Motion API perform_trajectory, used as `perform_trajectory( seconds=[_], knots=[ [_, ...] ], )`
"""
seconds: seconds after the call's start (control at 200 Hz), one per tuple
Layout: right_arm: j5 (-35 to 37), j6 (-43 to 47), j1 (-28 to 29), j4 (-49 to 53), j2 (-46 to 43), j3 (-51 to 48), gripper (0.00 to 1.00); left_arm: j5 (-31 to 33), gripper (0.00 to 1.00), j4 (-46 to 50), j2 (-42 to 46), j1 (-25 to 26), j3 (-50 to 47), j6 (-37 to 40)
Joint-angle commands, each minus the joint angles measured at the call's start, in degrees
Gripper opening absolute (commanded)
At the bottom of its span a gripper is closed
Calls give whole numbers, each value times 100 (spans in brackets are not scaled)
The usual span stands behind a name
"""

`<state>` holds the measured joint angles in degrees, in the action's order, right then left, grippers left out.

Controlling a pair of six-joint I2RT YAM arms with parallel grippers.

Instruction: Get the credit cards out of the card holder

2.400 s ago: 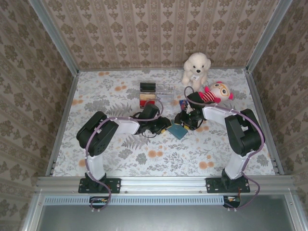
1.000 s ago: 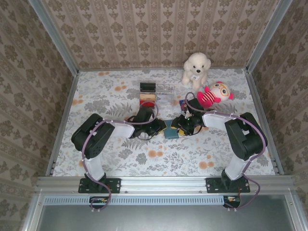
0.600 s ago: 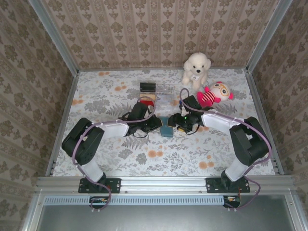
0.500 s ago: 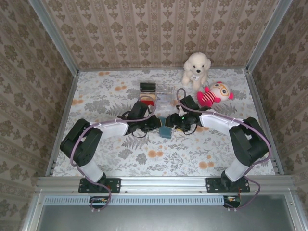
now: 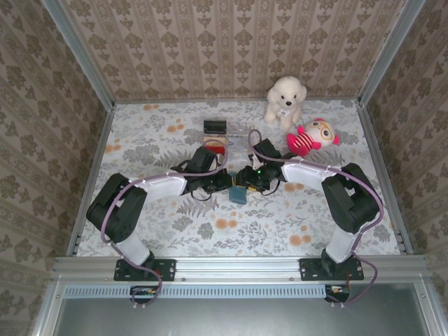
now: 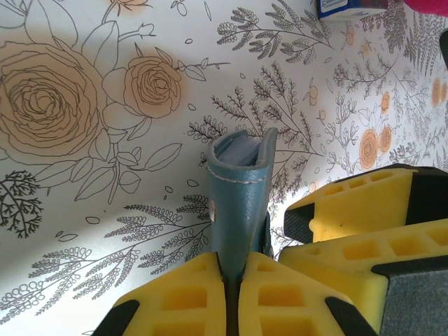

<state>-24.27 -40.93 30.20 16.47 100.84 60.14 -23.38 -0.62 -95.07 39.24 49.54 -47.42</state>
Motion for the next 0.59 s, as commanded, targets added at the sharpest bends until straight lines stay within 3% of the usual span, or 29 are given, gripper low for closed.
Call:
perform_trajectory(
  seconds=[0.0,0.315,0.59],
  knots=[
    [-176,-89,65,-7,188,206,49,-9,4,-9,178,-53,123,136],
    [153,40,109,317,330,289,44,68,3,58,273,-49,110,154],
    [798,216,112,849,243,189,38,602,0,514,506,-49,113,211]
  ],
)
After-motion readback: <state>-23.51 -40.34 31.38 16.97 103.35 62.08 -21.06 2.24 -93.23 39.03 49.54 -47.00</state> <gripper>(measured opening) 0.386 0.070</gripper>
